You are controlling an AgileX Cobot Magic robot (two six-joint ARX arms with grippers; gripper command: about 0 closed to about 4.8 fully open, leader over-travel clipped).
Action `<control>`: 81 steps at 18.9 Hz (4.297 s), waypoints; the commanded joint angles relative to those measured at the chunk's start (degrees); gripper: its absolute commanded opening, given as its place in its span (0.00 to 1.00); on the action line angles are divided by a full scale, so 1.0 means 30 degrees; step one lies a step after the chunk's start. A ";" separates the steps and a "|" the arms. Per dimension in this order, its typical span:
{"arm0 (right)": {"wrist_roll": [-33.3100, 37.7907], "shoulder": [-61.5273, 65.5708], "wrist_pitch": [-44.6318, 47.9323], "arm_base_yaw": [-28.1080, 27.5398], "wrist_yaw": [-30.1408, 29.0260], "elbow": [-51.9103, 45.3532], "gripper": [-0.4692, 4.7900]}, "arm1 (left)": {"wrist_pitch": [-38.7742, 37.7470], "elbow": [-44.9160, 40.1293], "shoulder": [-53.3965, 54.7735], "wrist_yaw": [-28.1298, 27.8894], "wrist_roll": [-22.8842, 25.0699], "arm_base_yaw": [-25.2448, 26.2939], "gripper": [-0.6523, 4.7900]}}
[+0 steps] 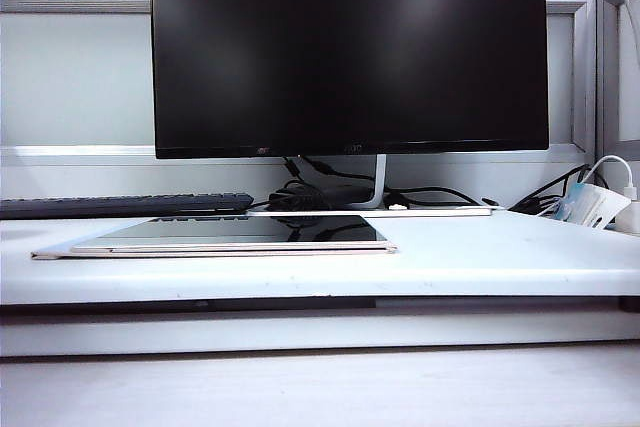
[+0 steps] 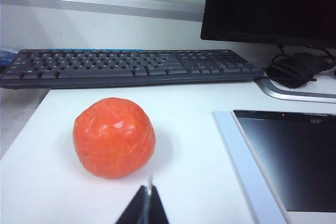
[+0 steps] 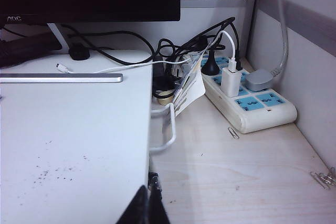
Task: Place the orange on the center of the mirror.
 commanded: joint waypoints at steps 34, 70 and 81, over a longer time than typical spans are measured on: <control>0.6754 0.0058 0.1217 0.0168 -1.4243 -0.0124 0.09 | 1.4112 0.7468 2.5500 -0.2419 0.0073 -0.0007 1.00; 0.6615 0.0095 0.1311 0.0138 -1.2903 -0.0138 0.09 | 1.4987 1.3231 3.3907 0.5413 0.0809 -0.9122 0.11; 0.6615 0.0095 0.1319 0.0138 -1.2830 -0.0131 0.09 | 1.4914 1.3231 3.3900 0.5129 0.0809 -0.9194 0.57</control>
